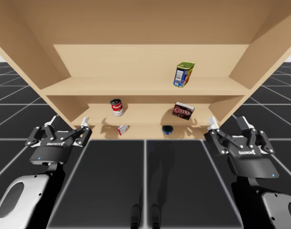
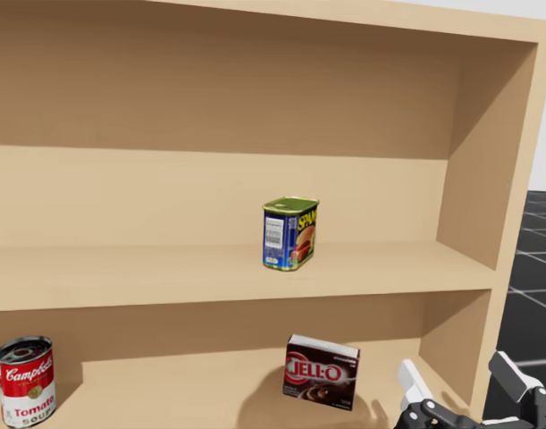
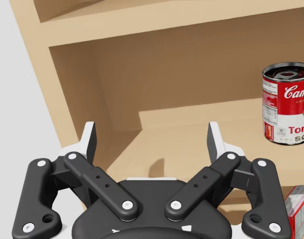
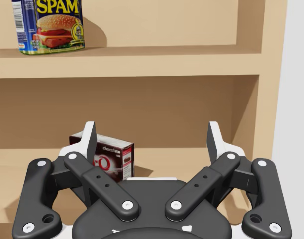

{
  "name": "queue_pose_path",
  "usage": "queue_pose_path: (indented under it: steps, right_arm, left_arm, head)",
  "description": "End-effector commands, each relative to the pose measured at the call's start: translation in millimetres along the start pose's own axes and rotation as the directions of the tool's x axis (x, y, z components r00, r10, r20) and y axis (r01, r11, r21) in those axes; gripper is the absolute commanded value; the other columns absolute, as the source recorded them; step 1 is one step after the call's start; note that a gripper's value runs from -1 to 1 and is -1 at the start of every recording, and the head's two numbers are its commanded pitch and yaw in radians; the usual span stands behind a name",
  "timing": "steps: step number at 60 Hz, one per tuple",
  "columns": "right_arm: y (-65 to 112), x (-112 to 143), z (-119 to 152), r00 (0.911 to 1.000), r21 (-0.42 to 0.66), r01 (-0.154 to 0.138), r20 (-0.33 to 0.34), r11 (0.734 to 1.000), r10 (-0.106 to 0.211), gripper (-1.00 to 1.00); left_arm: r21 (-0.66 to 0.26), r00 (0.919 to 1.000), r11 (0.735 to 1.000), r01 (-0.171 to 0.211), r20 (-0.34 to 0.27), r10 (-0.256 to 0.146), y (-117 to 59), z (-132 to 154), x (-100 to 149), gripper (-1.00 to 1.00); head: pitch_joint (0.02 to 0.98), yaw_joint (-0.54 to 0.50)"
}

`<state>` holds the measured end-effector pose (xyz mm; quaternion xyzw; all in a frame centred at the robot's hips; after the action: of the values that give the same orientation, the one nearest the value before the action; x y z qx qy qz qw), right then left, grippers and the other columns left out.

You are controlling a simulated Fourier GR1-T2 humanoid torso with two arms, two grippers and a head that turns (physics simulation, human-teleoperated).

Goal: Retrieve the spam can from the shelves.

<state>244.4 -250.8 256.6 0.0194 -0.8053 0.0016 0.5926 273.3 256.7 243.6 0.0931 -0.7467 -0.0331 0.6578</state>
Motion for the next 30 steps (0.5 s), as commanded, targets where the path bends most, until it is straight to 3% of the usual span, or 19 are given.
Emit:
queue_pose_path:
  steps: [1, 14, 17, 21, 30]
  right_arm:
    - [6.9, 28, 9, 1.0000, 0.025, 0.000, 0.008, 1.000, 0.000, -1.00]
    - [20.4, 75, 21, 1.0000, 0.141, 0.005, -0.001, 0.990, -0.005, -1.00]
    - [23.5, 84, 22, 0.9997, 0.166, 0.022, -0.012, 0.986, -0.020, -1.00]
    - [30.2, 96, 23, 0.9995, 0.205, 0.025, -0.022, 0.978, -0.021, -1.00]
    - [38.0, 115, 19, 0.9985, 0.266, 0.047, -0.041, 0.963, -0.037, -1.00]
  left_arm:
    - [0.003, 0.9999, 1.000, 0.006, -0.015, -0.006, -0.2, 0, -2, -1.00]
    - [0.007, 0.9995, 1.000, 0.011, -0.030, -0.011, 0.2, -1, -4, -1.00]
    - [0.006, 0.9991, 1.000, 0.015, -0.041, -0.015, 1.8, -3, -6, -1.00]
    - [-0.002, 0.9977, 1.000, 0.002, -0.068, -0.002, 5.4, -5, -9, -1.00]
    - [-0.015, 0.9979, 1.000, -0.017, -0.063, 0.016, 6.0, -5, -10, -1.00]
  head:
    - [0.242, -0.21]
    - [0.247, -0.21]
    - [0.248, -0.21]
    - [0.250, -0.21]
    - [0.257, -0.21]
